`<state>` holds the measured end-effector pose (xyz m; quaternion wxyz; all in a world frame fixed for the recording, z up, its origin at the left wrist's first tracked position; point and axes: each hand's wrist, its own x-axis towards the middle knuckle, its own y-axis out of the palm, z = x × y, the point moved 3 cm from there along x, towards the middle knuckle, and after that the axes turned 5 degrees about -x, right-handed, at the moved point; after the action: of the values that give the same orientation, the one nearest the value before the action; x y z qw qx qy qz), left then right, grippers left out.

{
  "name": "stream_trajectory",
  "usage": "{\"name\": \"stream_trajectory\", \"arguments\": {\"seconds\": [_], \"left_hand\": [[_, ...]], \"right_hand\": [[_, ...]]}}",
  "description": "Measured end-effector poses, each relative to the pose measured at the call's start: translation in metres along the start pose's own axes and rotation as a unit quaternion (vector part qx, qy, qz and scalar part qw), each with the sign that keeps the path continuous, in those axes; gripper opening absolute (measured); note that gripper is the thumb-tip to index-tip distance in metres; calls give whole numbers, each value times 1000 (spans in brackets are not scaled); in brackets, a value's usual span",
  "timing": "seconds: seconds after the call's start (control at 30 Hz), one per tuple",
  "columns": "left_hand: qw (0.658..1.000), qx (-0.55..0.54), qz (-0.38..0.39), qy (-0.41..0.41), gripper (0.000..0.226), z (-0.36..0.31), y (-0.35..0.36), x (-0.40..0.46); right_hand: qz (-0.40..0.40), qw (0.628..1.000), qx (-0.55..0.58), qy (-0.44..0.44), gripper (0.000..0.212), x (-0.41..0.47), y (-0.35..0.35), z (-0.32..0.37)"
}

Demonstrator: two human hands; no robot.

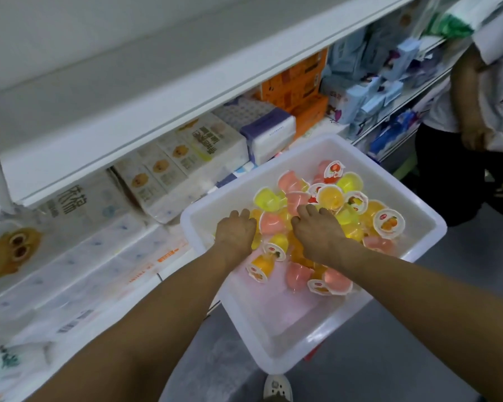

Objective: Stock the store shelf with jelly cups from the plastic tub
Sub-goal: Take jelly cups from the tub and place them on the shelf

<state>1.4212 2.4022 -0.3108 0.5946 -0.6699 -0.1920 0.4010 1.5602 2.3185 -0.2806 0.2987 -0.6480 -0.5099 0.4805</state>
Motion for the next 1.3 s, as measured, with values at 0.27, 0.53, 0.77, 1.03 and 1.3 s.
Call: {"name": "stream_trajectory", "arguments": {"seconds": [0.27, 0.53, 0.77, 1.03, 1.3], "left_hand": [[939, -330, -58, -79, 51, 13, -42, -54], [861, -441, -202, -152, 40, 93, -91, -172], [808, -454, -323, -190, 50, 169, -144, -285], [796, -393, -399, -230, 40, 290, -173, -388], [780, -330, -422, -323, 47, 397, -157, -490]], "right_hand": [[-47, 939, 335, 66, 61, -22, -31, -5], [-118, 856, 504, 4, 47, -36, -134, 32], [-221, 807, 539, -96, 40, -40, -247, 105], [-240, 815, 496, -178, 52, -22, -365, 217], [-233, 849, 411, -236, 52, 20, -451, 363]]}}
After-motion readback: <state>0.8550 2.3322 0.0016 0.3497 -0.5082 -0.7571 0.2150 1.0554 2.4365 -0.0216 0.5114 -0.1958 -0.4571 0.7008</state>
